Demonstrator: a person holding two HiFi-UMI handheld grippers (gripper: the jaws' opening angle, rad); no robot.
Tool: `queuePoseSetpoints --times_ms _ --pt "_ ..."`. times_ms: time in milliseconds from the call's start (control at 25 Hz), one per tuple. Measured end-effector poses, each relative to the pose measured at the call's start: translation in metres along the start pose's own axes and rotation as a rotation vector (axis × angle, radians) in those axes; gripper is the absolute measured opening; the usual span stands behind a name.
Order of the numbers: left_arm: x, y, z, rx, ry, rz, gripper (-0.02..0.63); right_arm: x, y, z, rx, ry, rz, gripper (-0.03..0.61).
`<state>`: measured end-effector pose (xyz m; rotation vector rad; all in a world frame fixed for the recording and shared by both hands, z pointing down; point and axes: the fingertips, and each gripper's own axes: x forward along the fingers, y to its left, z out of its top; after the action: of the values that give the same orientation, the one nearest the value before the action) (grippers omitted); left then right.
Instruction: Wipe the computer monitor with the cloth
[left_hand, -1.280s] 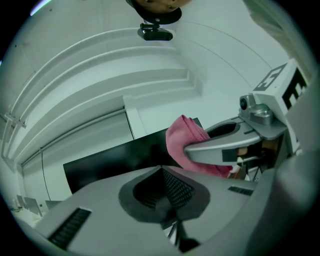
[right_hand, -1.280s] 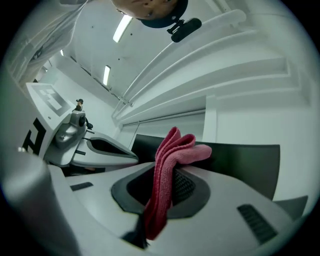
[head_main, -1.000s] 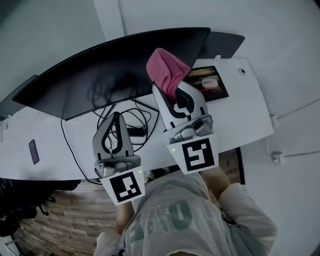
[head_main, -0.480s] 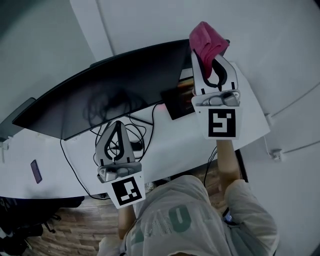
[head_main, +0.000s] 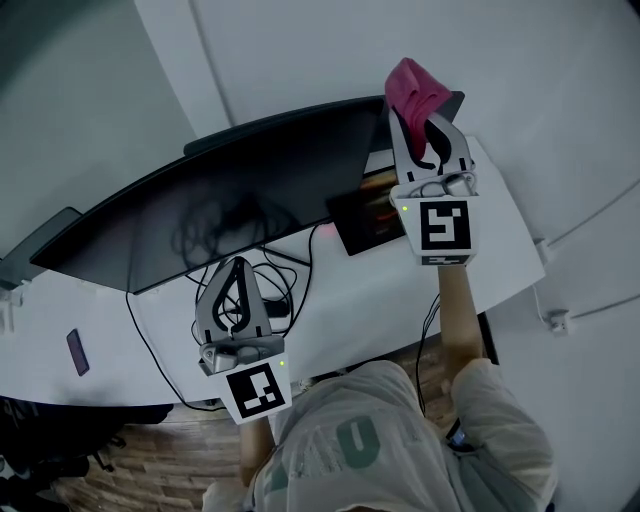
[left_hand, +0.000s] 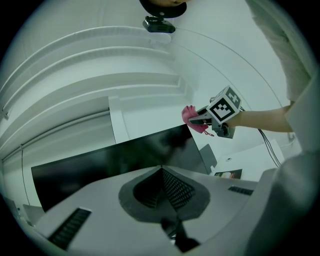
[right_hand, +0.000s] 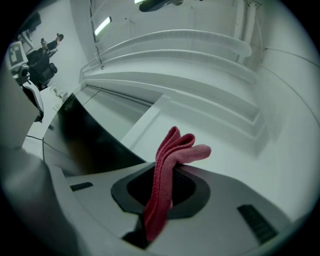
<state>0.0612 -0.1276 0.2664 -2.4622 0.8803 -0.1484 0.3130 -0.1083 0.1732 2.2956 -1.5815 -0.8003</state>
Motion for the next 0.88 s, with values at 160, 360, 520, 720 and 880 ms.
queuePoseSetpoints --times_ms 160,360,520,720,880 --pt "0.006 -0.003 -0.004 -0.012 0.015 -0.003 0.005 0.005 0.008 -0.013 0.007 0.017 0.052 0.057" --pt "0.014 -0.007 -0.012 -0.031 0.038 -0.012 0.005 0.007 0.014 -0.025 0.047 0.020 0.077 0.057" --pt "0.019 -0.012 -0.018 -0.029 0.051 -0.027 0.005 0.008 0.025 -0.044 0.044 0.054 0.109 0.057" --pt "0.026 -0.017 -0.023 -0.038 0.065 -0.045 0.005 0.003 0.041 -0.071 0.021 0.111 0.135 0.057" --pt "0.030 -0.021 -0.024 -0.032 0.072 -0.056 0.005 -0.004 0.054 -0.095 -0.001 0.157 0.156 0.057"
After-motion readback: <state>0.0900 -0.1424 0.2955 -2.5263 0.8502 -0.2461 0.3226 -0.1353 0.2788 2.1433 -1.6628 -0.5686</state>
